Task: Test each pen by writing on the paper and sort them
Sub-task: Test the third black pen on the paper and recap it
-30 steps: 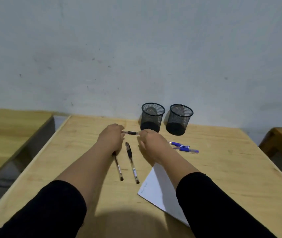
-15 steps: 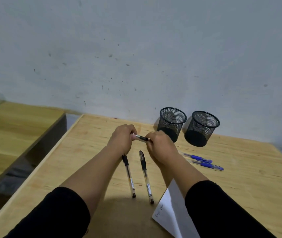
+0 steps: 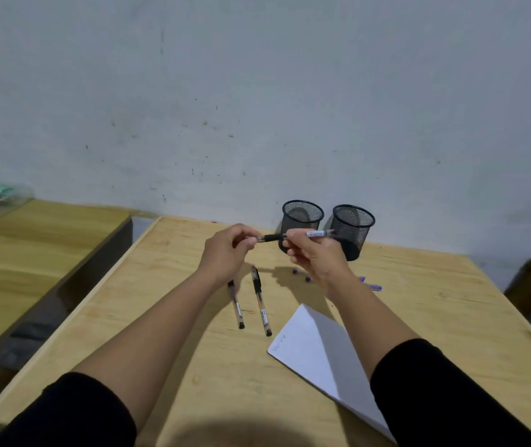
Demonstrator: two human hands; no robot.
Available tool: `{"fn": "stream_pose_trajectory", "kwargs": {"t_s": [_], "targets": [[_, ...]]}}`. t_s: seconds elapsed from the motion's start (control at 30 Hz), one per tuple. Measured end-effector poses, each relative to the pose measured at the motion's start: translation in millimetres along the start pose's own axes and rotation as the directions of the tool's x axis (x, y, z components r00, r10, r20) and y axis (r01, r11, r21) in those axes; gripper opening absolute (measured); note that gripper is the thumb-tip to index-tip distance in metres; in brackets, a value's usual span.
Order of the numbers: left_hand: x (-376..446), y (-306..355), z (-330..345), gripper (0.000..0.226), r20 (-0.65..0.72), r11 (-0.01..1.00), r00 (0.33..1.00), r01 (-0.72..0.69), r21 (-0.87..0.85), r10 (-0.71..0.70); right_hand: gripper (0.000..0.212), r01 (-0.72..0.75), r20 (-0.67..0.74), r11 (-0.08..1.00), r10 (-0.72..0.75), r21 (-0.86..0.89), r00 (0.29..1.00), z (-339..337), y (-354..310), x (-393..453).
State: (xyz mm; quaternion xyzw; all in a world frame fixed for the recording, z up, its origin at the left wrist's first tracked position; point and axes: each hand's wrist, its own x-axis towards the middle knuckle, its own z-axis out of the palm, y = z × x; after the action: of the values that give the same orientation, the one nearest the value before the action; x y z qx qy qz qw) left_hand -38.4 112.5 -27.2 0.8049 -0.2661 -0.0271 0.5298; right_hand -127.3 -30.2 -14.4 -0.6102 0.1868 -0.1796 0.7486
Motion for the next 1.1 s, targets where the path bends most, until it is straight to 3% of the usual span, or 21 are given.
{"fn": "stream_pose_trajectory", "kwargs": {"t_s": [0.27, 0.4, 0.47, 0.63, 0.73, 0.93, 1.1], "targets": [[-32, 34, 31, 0.013, 0.054, 0.998, 0.998, -0.046, 0.037, 0.044, 0.011, 0.173, -0.056, 0.982, -0.178, -0.08, 0.982, -24, 3, -50], [-26, 20, 6, 0.016, -0.154, 0.989, 0.982, 0.122, 0.081, -0.108, 0.01, 0.219, -0.28, 0.976, -0.208, 0.008, 0.937, -88, -15, -63], [-24, 13, 1, 0.013, -0.115, 0.967, 0.987, 0.132, 0.216, -0.109, 0.009, 0.187, -0.331, 0.982, -0.179, -0.008, 0.926, -120, -21, -70], [-28, 10, 50, 0.011, 0.084, 0.936, 0.994, 0.037, 0.349, -0.07, 0.008, 0.103, -0.25, 0.993, -0.112, -0.049, 0.962, -112, -6, -77], [-27, -4, 65, 0.017, 0.175, 0.861, 0.98, -0.005, 0.509, -0.098, 0.009, 0.105, -0.197, 0.992, -0.116, -0.065, 0.974, -105, 4, -82], [-23, -14, 68, 0.022, 0.225, 0.814, 0.966, -0.03, 0.581, -0.125, 0.013, 0.044, -0.192, 0.995, -0.061, -0.091, 0.979, -103, 21, -81], [-40, -4, 64, 0.016, 0.165, 0.884, 0.985, -0.035, 0.466, -0.049, 0.008, -0.015, -0.164, 0.998, 0.004, -0.066, 0.987, -88, 31, -82]]}}
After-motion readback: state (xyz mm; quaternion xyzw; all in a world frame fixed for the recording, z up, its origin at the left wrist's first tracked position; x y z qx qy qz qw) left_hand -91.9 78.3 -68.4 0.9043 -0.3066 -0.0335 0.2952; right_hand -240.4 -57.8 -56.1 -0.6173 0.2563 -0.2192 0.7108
